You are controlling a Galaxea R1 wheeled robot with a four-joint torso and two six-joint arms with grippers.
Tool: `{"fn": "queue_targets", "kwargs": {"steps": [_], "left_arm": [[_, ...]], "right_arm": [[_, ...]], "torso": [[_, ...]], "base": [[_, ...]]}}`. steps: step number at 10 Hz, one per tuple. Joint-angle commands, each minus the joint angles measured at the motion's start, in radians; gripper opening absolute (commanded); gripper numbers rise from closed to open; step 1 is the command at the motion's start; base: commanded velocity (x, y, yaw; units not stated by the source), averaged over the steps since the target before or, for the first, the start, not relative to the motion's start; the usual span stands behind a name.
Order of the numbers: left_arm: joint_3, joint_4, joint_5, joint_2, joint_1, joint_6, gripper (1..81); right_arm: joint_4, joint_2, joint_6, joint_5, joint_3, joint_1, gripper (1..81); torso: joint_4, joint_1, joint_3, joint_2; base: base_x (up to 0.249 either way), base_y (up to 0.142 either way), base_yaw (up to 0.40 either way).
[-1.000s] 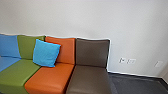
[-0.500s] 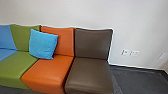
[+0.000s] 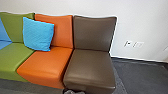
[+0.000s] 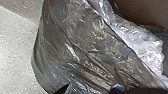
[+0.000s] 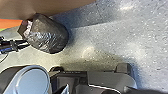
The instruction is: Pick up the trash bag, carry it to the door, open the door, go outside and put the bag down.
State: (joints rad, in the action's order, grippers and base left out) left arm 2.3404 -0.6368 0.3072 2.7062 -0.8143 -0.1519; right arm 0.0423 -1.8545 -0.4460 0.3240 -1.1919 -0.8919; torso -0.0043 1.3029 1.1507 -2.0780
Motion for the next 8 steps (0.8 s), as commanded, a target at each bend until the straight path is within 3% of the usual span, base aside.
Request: {"fn": "queue_targets", "kwargs": {"steps": [1,4,8], "left_arm": [[0.061,-0.003,0.084,0.027,0.088,0.003,81.1],[0.148,0.002,0.122,0.095,0.074,-0.001,81.1],[0.277,-0.003,0.119,0.155,0.017,-0.012,81.1]], "right_arm": [[-0.022,0.062,-0.002,0.052,0.023,0.07,81.1],[-0.021,0.059,-0.002,0.052,0.022,0.069,81.1],[-0.022,0.056,-0.002,0.052,0.023,0.075,81.1]], "torso": [[0.0,0.063,0.0,-0.098],[0.0,0.123,0.015,-0.195],[0.0,0.213,0.015,-0.34]], "base": [[0.0,0.0,0.0],[0.0,0.0,0.0],[0.0,0.0,0.0]]}}
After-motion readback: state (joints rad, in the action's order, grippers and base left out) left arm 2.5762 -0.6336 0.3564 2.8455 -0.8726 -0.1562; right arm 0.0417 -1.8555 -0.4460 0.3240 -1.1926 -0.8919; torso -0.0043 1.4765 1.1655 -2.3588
